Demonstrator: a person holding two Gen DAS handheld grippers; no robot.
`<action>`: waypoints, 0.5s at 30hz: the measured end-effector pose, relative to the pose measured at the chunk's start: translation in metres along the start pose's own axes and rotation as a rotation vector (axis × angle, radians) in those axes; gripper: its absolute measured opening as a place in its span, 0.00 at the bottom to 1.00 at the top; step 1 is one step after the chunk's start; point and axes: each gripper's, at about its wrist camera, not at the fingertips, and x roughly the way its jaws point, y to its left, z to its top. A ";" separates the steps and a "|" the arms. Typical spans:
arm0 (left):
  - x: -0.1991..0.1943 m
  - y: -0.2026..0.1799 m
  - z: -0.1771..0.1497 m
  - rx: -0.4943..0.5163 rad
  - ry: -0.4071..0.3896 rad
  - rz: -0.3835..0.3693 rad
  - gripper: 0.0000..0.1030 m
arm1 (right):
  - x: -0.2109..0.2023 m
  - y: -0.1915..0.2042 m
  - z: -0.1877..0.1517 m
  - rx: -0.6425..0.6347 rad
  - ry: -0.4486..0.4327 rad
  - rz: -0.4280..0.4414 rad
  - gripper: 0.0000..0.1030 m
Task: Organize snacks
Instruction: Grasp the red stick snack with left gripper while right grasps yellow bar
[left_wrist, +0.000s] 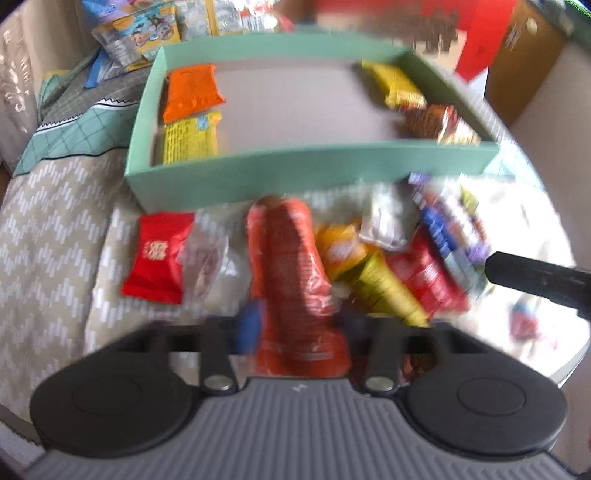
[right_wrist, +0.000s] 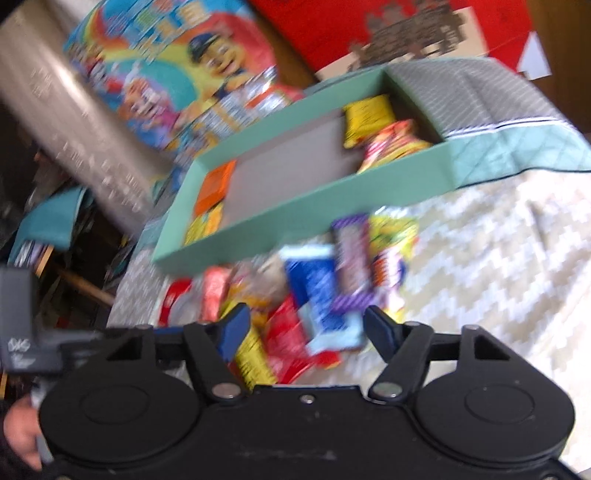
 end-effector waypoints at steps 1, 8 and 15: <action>0.002 0.003 -0.002 -0.001 0.008 0.005 0.30 | 0.004 0.006 -0.003 -0.023 0.021 0.014 0.60; 0.004 0.018 -0.002 -0.031 0.016 -0.023 0.37 | 0.038 0.042 -0.019 -0.164 0.132 0.037 0.35; 0.016 0.010 0.008 0.025 0.000 -0.010 0.63 | 0.052 0.046 -0.026 -0.170 0.173 0.016 0.32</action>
